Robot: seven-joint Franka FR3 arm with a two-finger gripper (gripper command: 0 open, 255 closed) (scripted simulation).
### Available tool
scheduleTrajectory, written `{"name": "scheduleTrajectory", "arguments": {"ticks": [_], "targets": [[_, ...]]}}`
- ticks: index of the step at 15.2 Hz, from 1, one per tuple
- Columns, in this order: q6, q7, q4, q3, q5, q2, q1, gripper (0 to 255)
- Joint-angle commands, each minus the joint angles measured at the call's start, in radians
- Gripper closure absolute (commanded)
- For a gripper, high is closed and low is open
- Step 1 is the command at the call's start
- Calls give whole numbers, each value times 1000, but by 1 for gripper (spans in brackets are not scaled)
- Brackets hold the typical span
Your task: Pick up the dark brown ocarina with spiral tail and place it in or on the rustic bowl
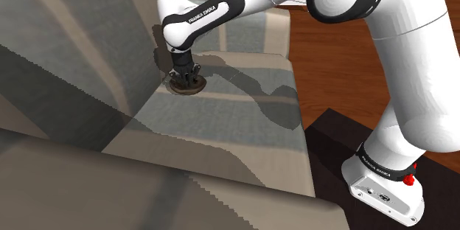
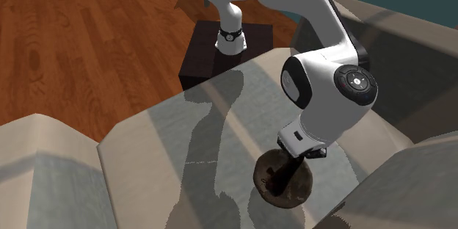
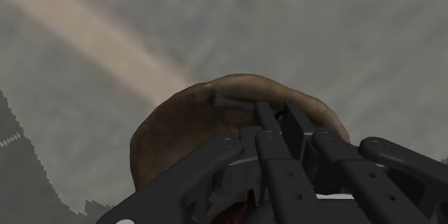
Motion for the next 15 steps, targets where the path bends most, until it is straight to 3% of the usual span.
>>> {"name": "scheduleTrajectory", "arguments": {"ticks": [1, 6, 10, 15], "targets": [[-4, 1, 4, -5, -2, 12, -3, 0], [3, 0, -9, -5, -2, 6, -5, 0], [-100, -6, 53, 0, 7, -36, -5, 0], [-100, -6, 53, 0, 7, -36, -5, 0]]}}
